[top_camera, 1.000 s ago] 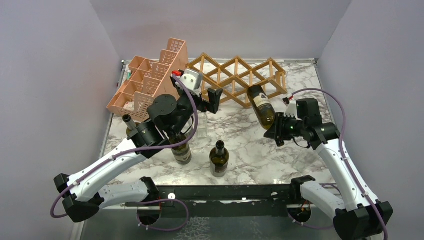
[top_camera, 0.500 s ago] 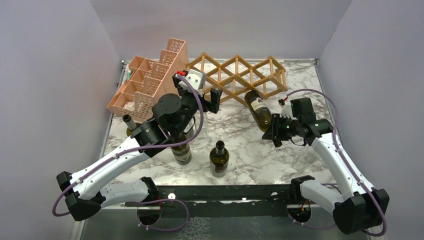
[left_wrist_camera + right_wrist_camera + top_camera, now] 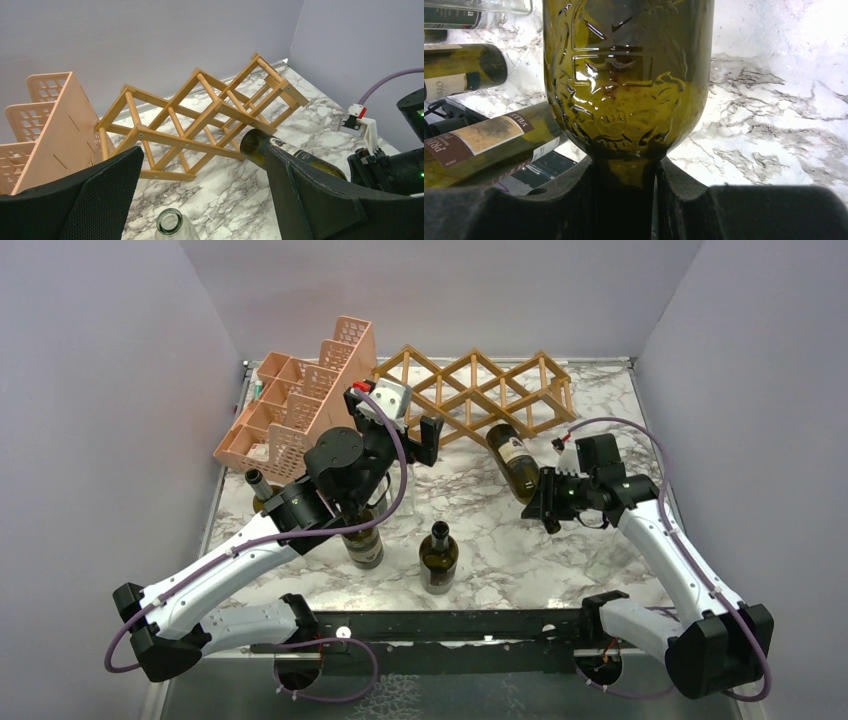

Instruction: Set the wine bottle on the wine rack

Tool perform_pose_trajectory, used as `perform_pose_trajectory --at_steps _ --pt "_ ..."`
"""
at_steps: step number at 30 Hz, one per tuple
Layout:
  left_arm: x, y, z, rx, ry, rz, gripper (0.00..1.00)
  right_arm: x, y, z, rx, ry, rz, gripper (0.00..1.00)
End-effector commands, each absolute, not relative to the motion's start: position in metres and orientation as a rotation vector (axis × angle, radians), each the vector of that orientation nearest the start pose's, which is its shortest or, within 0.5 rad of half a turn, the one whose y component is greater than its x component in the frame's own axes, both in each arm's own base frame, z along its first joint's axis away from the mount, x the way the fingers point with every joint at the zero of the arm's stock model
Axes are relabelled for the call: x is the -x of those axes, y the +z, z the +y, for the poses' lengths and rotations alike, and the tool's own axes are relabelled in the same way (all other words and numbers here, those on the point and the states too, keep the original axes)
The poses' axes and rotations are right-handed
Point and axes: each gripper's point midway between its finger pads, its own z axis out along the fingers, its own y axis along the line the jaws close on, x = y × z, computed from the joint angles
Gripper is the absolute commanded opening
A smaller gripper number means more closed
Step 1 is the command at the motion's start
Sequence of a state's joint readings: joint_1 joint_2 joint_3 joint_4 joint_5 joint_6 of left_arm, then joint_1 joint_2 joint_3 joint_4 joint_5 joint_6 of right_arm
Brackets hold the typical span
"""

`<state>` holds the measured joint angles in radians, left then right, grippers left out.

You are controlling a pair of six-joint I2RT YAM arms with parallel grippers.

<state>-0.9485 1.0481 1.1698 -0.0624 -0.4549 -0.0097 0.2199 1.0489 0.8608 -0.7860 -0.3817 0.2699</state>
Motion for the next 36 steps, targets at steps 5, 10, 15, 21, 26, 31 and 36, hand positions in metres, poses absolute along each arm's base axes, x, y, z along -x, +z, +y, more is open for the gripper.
perform_pose_trajectory --at_steps 5,10,15,21,26,31,36 --pt "-0.27 0.399 -0.241 -0.339 -0.404 1.501 0.97 -0.271 0.165 0.136 0.091 0.671 2.362 0.01" --pt "-0.269 0.401 -0.239 -0.336 -0.405 1.498 0.97 -0.285 0.161 0.135 0.059 0.648 2.353 0.01" --pt "-0.268 0.402 -0.238 -0.335 -0.406 1.496 0.97 -0.304 0.161 0.136 0.034 0.634 2.325 0.01" --pt "-0.268 0.403 -0.235 -0.332 -0.399 1.495 0.97 -0.329 0.165 0.142 0.058 0.641 2.246 0.01" --pt "-0.266 0.407 -0.232 -0.326 -0.401 1.488 0.97 -0.352 0.169 0.146 0.07 0.636 2.199 0.01" --pt "-0.266 0.409 -0.231 -0.323 -0.399 1.485 0.97 -0.373 0.172 0.15 0.056 0.642 2.13 0.01" --pt "-0.266 0.413 -0.232 -0.327 -0.402 1.484 0.97 -0.394 0.181 0.153 0.072 0.634 2.035 0.01"
